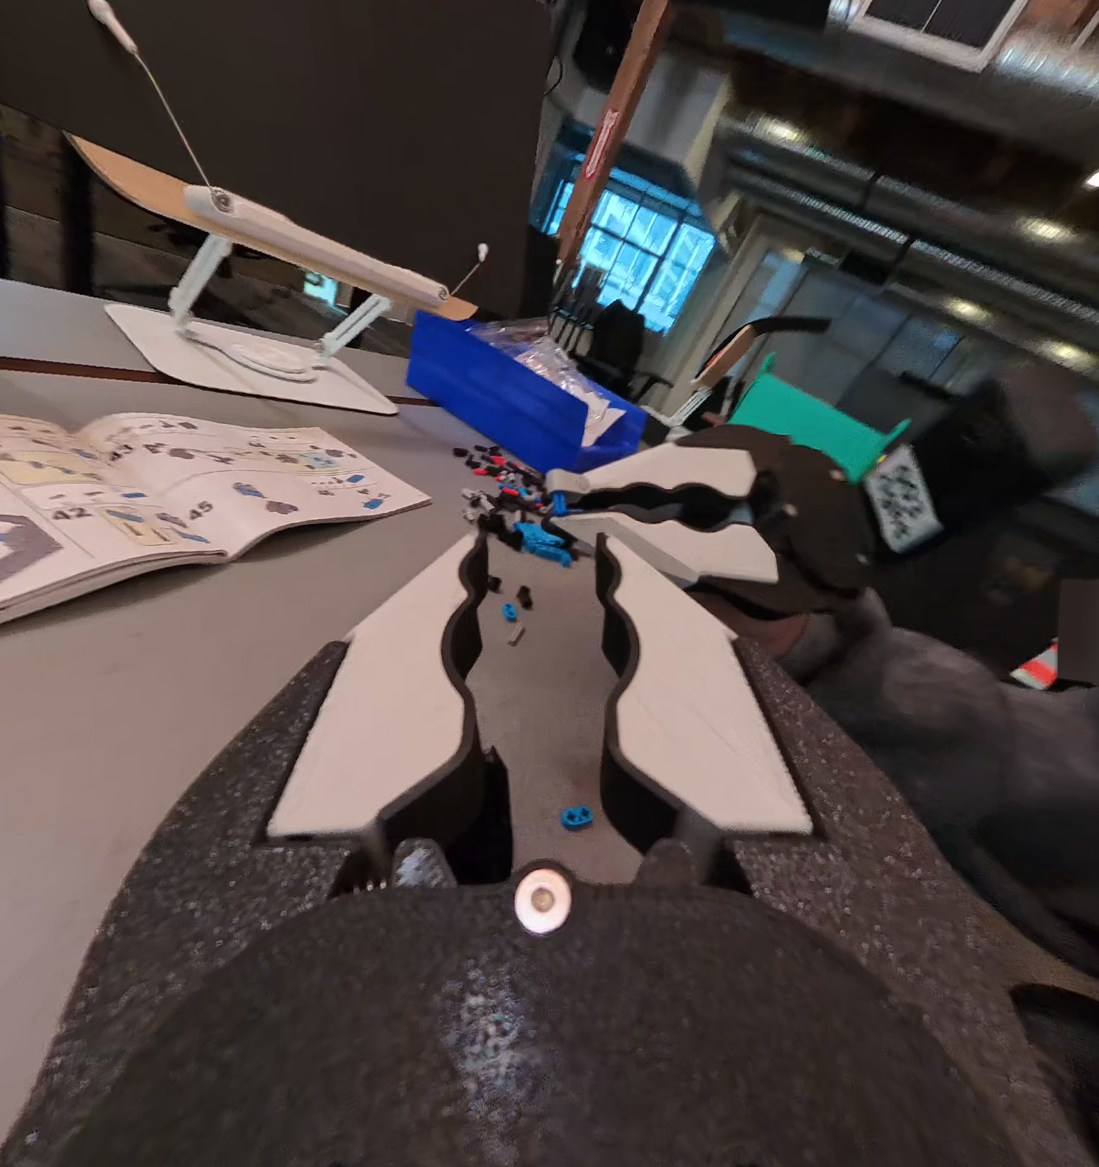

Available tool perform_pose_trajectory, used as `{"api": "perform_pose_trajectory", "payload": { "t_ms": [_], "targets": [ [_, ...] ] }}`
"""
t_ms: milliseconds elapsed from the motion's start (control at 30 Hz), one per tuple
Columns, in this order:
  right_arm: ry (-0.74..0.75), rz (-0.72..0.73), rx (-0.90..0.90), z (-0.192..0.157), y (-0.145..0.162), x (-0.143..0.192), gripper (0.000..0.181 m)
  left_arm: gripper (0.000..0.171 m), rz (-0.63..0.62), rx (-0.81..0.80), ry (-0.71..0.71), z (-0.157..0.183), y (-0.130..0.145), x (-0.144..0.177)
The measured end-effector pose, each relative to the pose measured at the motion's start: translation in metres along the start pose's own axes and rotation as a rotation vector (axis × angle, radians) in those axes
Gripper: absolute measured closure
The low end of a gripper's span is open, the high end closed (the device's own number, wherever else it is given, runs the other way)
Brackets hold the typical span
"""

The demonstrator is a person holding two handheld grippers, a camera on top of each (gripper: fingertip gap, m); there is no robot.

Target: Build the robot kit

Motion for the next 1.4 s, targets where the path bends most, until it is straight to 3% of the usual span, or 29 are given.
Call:
{"api": "perform_pose_trajectory", "payload": {
  "t_ms": [100,200,433,633,1100,1200,1300,1400],
  "targets": [
    [0.163,-0.078,0.313,-0.017,-0.007,0.003,0.177,0.138,-0.011,-0.062,-0.005,0.006,0.001,-0.001],
    [0.268,-0.103,0.503,-0.031,-0.016,0.003,0.177,0.138,-0.01,-0.091,0.027,0.013,0.001,-0.001],
    [0.328,-0.078,0.682,-0.054,-0.026,0.004,0.178,0.139,0.026,-0.065,0.114,0.02,-0.004,0.005],
    [0.313,-0.111,0.655,-0.057,-0.021,0.005,0.177,0.151,-0.021,-0.133,0.106,0.025,0.002,0.003],
    [0.267,-0.121,0.58,-0.05,-0.015,0.003,0.177,0.156,-0.092,-0.235,0.052,0.021,0.006,0.0],
    [0.289,0.029,0.479,-0.048,-0.024,0.011,0.176,0.156,-0.037,-0.13,0.189,0.023,-0.003,0.009],
    [0.135,0.221,0.218,-0.044,-0.037,0.028,0.168,0.156,0.014,0.089,0.449,0.022,-0.013,0.023],
    [-0.033,0.399,-0.053,-0.029,-0.043,0.045,0.175,0.156,0.096,0.275,0.707,0.022,-0.026,0.04]
  ]
}}
Point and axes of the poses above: each gripper's, where its closed fingertips meet, x back along the fingers, y out of its underside, z = x × y across the jaws, the point moved 8 cm from there along x, back along the fingers, and after that the axes turned 5 degrees about -y, right-handed, at the moved point
